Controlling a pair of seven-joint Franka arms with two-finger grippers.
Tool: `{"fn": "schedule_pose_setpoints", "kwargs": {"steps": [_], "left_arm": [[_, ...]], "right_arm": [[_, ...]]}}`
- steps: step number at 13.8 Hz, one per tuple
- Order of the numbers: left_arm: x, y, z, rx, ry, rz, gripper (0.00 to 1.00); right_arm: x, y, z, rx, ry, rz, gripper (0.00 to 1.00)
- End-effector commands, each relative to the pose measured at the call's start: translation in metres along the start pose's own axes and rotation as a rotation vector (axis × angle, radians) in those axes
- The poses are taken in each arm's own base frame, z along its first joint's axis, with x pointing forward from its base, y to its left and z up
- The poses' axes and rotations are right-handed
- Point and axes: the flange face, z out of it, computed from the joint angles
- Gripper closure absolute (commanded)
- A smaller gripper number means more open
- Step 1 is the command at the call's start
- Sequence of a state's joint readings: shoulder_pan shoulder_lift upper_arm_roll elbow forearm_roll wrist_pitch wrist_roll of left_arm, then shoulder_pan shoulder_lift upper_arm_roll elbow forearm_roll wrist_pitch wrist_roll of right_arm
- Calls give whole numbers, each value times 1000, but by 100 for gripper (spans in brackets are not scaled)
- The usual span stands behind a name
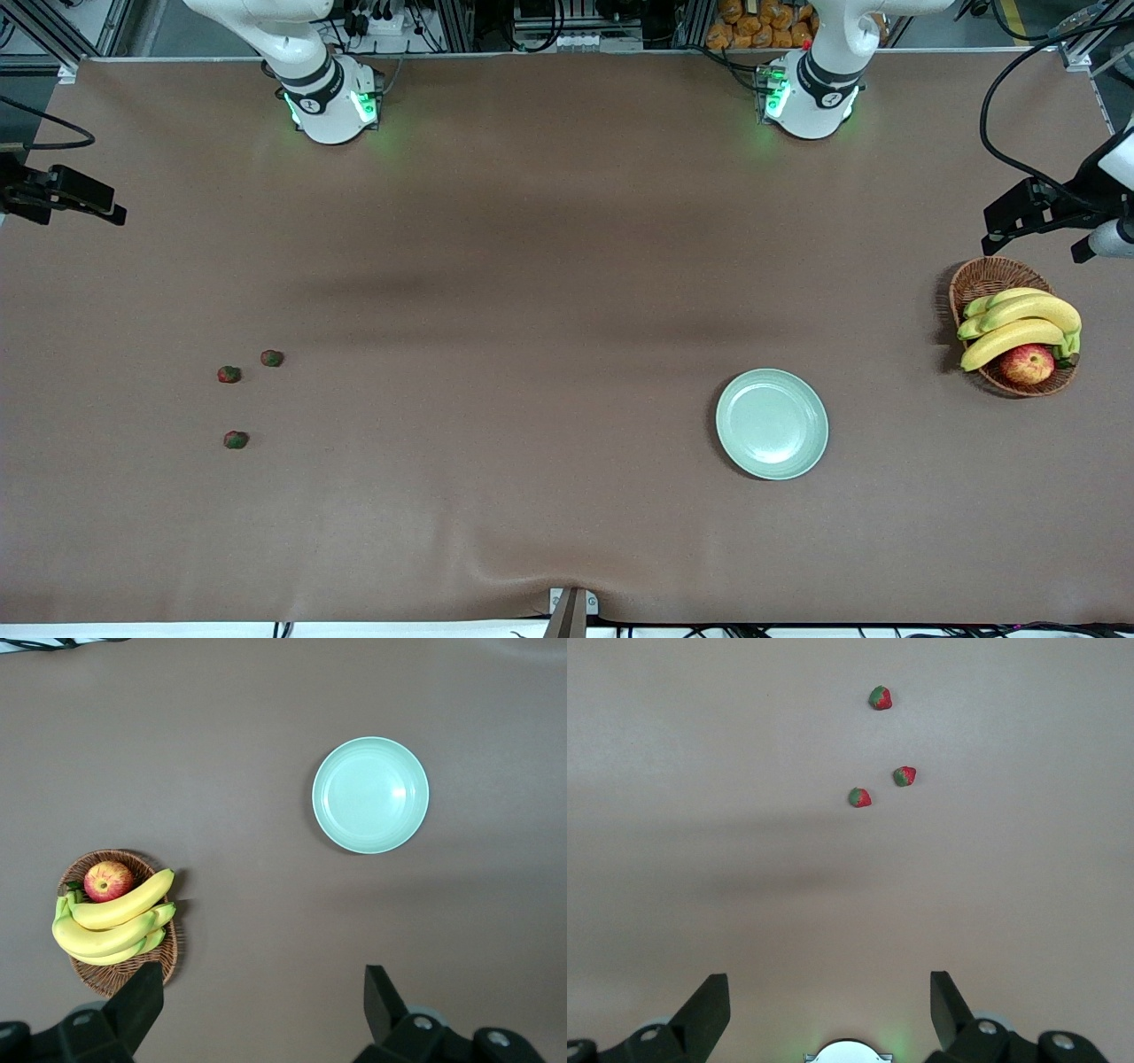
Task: Collect all strawberries into plate
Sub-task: 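Reach the right gripper down toward the three strawberries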
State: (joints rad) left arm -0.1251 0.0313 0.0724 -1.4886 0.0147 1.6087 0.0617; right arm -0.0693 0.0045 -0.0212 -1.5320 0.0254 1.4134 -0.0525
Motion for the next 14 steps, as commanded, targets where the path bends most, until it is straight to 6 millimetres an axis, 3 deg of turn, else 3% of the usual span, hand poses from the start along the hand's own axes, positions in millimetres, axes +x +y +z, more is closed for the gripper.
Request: {"fn": "schedule_pose_setpoints", "kwargs": {"steps": [1,8,12,14], "left_arm": [[0,-4,-3,-17,-8,-11,0],[2,1,0,-19,-12,-4,0],[1,-1,0,-19,-13,-3,0],[1,-1,4,-19,-23,-3,0]], "right_arm": [[-7,0,-2,-18,-2,11,0],[-2,-12,-6,-45,27,-15,0],[15,-10,15,-58,2,-14,0],[36,-5,41,-64,-24,-9,0]]}}
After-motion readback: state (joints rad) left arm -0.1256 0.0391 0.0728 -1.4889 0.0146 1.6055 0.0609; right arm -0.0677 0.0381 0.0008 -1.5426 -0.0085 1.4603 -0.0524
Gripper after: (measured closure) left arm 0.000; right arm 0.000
